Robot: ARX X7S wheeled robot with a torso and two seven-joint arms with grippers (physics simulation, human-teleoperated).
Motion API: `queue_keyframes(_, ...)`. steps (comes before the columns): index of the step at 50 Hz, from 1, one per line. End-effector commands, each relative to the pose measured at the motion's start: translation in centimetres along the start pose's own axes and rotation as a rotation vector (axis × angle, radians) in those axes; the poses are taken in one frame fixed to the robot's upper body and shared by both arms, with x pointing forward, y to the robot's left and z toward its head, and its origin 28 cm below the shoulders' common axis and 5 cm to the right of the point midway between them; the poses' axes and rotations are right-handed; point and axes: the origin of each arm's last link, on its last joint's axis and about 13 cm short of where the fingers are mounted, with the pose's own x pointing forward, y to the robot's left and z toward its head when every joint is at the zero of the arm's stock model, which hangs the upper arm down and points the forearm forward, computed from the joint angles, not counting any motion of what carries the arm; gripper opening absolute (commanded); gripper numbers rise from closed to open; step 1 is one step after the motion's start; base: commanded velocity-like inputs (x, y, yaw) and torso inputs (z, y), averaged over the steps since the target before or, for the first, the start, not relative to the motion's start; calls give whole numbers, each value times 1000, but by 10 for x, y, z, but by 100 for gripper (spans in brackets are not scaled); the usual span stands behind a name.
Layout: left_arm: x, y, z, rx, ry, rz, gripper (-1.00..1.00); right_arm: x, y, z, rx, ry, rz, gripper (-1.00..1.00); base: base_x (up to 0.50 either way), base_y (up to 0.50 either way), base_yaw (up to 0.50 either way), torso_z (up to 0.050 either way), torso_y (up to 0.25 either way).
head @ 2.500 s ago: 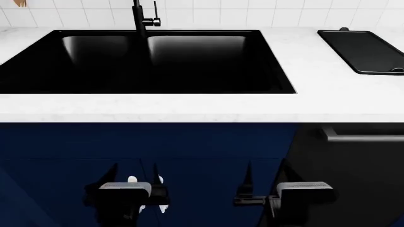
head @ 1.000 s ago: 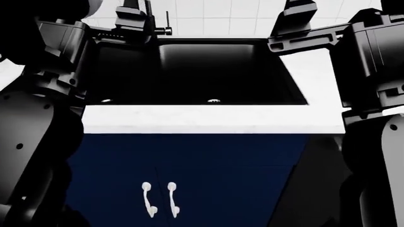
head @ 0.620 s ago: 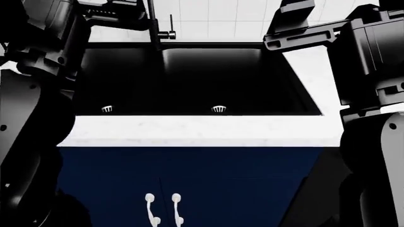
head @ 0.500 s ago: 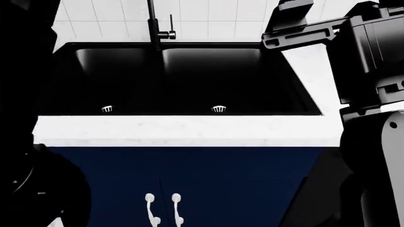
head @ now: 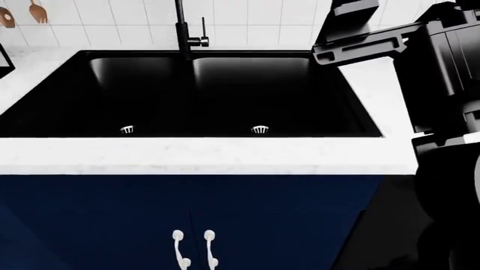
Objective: Pick the kettle from the counter and place it on the tray. Then pick the mug from the cabinet and place it on the tray. Then close the cabinet doors.
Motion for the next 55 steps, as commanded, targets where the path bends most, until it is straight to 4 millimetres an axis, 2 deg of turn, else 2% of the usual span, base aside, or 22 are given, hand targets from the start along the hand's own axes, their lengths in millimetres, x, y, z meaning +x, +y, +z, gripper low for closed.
queue_keyframes(1,9,8,-10,-6,177,43,100,-3,0,-2,-8,48,13,100,0,0,0,0,0)
queue_keyframes(16,14,10,-24,1,209,75,100,3,-8,-16,-57,154,-59,100,0,0,0,0,0)
queue_keyframes(21,12,7,-21,-115,226,39,100,2,-7,-16,-60,154,-51,100,109,0,0,0,0)
queue_keyframes(29,9,7,-15,-164,223,17,100,1,-6,-17,-51,153,-36,100,117,0,0,0,0)
queue_keyframes(44,4,15,-1,-176,165,74,100,0,-3,-16,-52,154,-11,100,131,0,0,0,0)
queue_keyframes(55,2,19,2,-175,155,100,100,-1,-2,-15,-50,156,-4,100,208,0,0,0,0)
